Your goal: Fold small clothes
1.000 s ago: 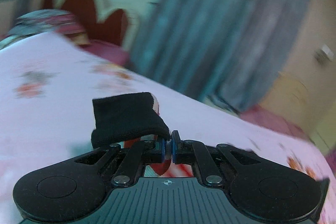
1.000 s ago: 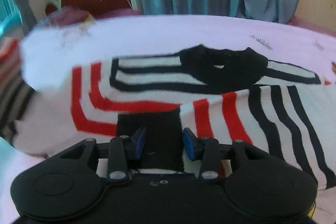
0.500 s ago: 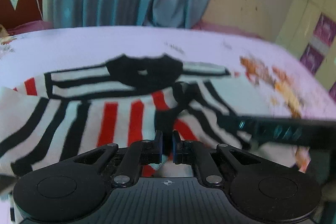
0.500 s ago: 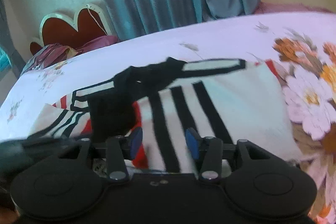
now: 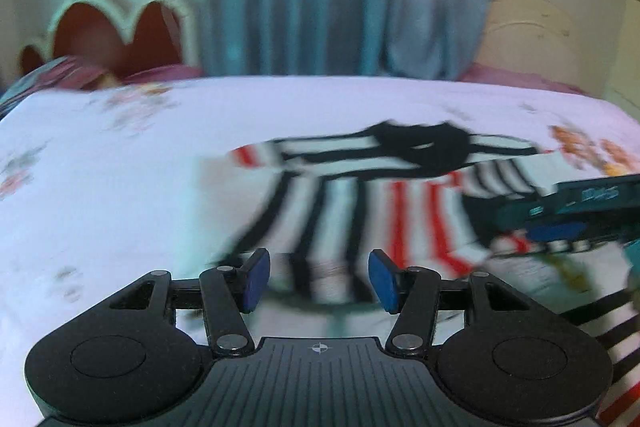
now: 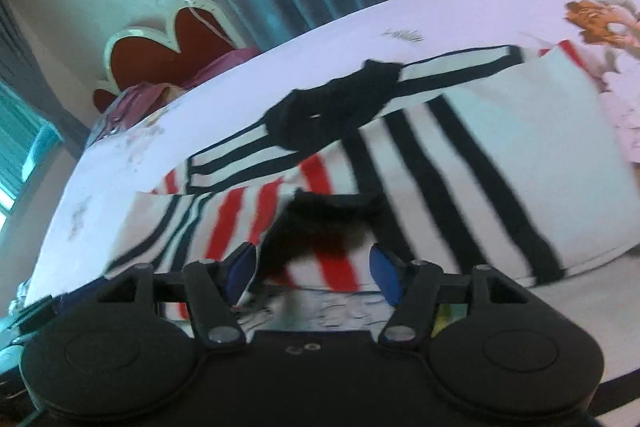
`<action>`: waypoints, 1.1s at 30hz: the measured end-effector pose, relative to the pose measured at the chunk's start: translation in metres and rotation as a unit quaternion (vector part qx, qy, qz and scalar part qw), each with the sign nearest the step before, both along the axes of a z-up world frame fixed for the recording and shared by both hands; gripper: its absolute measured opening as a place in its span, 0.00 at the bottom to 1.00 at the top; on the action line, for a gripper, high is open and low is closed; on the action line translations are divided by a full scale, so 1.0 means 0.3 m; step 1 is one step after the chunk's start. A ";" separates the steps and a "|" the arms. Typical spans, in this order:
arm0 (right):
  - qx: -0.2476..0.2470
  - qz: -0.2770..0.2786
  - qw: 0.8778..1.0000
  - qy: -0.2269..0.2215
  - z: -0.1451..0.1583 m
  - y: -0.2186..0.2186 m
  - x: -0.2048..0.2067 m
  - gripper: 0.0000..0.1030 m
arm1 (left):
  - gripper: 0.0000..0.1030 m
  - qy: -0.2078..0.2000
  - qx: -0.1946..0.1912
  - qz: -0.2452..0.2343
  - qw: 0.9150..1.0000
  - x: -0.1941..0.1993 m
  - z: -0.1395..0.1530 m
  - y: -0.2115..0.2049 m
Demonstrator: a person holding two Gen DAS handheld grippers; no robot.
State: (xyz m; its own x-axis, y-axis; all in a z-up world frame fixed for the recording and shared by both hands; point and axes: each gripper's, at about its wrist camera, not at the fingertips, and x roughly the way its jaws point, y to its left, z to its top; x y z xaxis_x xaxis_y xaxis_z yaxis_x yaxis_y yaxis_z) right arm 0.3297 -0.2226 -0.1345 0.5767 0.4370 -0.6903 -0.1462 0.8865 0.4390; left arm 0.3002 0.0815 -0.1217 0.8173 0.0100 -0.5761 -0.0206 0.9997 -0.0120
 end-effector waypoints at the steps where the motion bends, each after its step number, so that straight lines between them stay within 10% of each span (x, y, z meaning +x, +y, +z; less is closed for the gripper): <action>1: 0.000 0.005 1.000 0.003 -0.004 0.015 0.006 0.60 | 0.53 0.004 0.001 0.011 1.000 -0.006 -0.010 0.025; 7: 0.016 0.005 1.000 0.004 -0.007 0.066 0.033 0.49 | 0.53 0.015 0.006 0.051 0.999 -0.029 -0.067 0.105; 12: -0.025 -0.002 1.000 0.000 -0.015 0.102 0.060 0.08 | 0.53 0.015 0.024 0.062 0.998 0.015 -0.109 0.105; 20: -0.132 -0.016 0.980 -0.146 0.148 0.086 0.008 0.06 | 0.53 0.007 0.036 0.075 0.997 0.072 -0.130 0.087; 24: -0.139 -0.032 0.984 -0.105 0.104 -0.005 0.039 0.06 | 0.48 -0.006 0.039 0.080 0.996 0.085 -0.143 0.074; 26: -0.143 -0.050 0.985 -0.081 0.064 -0.055 0.045 0.06 | 0.25 -0.002 0.031 0.064 0.997 0.090 -0.151 0.070; 33: -0.107 -0.044 0.993 -0.027 -0.008 -0.089 0.038 0.20 | 0.22 0.000 0.003 0.072 0.997 0.080 -0.155 0.112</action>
State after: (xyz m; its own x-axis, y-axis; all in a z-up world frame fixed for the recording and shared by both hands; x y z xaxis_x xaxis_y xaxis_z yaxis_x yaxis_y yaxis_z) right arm 0.3413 -0.2494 -0.1368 0.6452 0.2296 -0.7287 -0.0817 0.9690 0.2330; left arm 0.3241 0.1153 -0.1682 0.8074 0.1304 -0.5754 -0.1637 0.9865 -0.0061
